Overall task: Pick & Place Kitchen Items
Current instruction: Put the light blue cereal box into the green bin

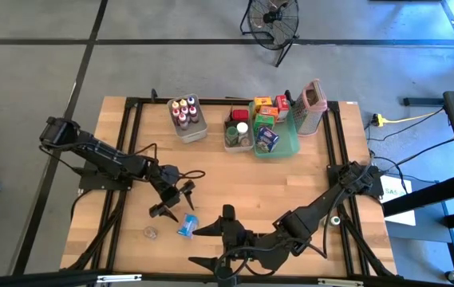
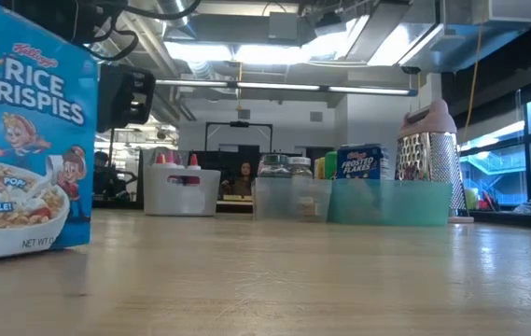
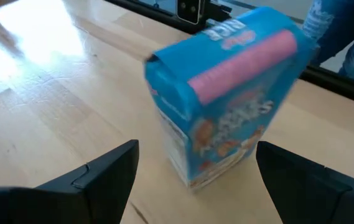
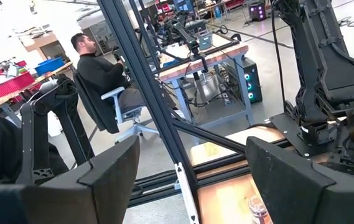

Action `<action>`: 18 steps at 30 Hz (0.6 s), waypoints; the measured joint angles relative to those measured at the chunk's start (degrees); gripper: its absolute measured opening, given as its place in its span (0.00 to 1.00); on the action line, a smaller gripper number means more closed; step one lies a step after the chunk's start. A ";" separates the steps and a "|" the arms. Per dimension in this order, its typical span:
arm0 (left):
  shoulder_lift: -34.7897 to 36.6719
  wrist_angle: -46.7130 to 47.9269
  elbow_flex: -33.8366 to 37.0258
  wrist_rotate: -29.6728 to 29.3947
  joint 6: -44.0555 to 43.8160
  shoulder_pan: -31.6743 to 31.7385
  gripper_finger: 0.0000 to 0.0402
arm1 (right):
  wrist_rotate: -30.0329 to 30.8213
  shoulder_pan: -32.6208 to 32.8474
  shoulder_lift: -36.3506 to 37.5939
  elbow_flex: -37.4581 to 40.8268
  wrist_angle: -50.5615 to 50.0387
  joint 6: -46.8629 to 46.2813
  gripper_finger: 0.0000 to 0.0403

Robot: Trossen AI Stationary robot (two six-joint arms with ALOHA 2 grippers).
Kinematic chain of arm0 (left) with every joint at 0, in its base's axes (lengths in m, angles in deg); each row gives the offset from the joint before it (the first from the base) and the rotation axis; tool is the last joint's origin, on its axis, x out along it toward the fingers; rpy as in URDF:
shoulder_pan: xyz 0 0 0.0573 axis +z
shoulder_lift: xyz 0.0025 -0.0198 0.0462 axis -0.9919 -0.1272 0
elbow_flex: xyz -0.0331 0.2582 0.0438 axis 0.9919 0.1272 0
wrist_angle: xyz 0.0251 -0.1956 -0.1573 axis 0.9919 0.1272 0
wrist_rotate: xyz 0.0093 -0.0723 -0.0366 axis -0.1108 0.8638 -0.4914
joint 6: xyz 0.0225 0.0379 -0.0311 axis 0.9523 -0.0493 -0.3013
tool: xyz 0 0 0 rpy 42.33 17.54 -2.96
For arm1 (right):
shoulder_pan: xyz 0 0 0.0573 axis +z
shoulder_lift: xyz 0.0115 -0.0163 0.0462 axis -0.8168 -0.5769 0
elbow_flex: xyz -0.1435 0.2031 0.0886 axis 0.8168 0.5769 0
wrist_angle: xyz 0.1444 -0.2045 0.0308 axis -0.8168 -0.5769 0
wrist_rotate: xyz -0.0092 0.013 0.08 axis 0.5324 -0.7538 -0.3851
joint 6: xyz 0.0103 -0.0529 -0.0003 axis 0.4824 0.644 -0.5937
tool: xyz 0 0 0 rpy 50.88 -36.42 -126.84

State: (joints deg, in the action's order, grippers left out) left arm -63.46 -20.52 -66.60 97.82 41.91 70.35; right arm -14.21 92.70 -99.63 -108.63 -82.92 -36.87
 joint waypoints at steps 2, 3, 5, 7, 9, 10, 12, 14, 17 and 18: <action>0.00 0.00 0.00 -0.11 -0.01 0.25 0.80 | -0.02 -0.02 0.00 0.00 0.00 -0.25 0.73; 0.00 0.00 0.00 -0.11 0.03 0.46 0.80 | -0.02 -0.02 0.00 0.00 0.00 -0.25 0.73; 0.00 0.02 0.00 -0.11 0.89 0.89 0.80 | -0.02 -0.02 0.00 0.00 0.00 -0.25 0.73; 0.00 0.02 0.00 -0.11 1.73 1.51 0.80 | -0.02 -0.02 0.00 0.00 -0.02 -0.25 0.73; 0.00 0.16 0.00 0.24 2.09 2.19 0.80 | -0.04 -0.02 0.00 0.00 -0.06 -0.25 0.73; 0.00 0.42 0.00 0.36 2.11 2.47 0.80 | -0.04 -0.02 0.00 0.00 -0.22 -0.25 0.73; 0.00 1.13 0.00 0.45 2.16 2.94 0.80 | -0.11 -0.02 0.00 0.00 -0.79 -0.25 0.73; 0.00 2.12 0.00 0.57 3.29 3.24 0.80 | -0.43 -0.01 0.00 -0.02 -3.00 -0.95 0.73; 0.00 3.33 0.00 0.59 3.95 3.21 0.80 | -0.46 -0.01 0.02 -0.02 -9.65 -5.84 0.73; 0.00 3.48 0.00 0.61 3.99 3.21 0.80 | -0.27 0.00 0.02 -0.02 -12.41 -8.63 0.73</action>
State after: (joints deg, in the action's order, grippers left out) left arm -63.46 -17.05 -66.60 98.42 45.90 73.57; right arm -14.48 92.70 -99.60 -108.65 -95.33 -45.50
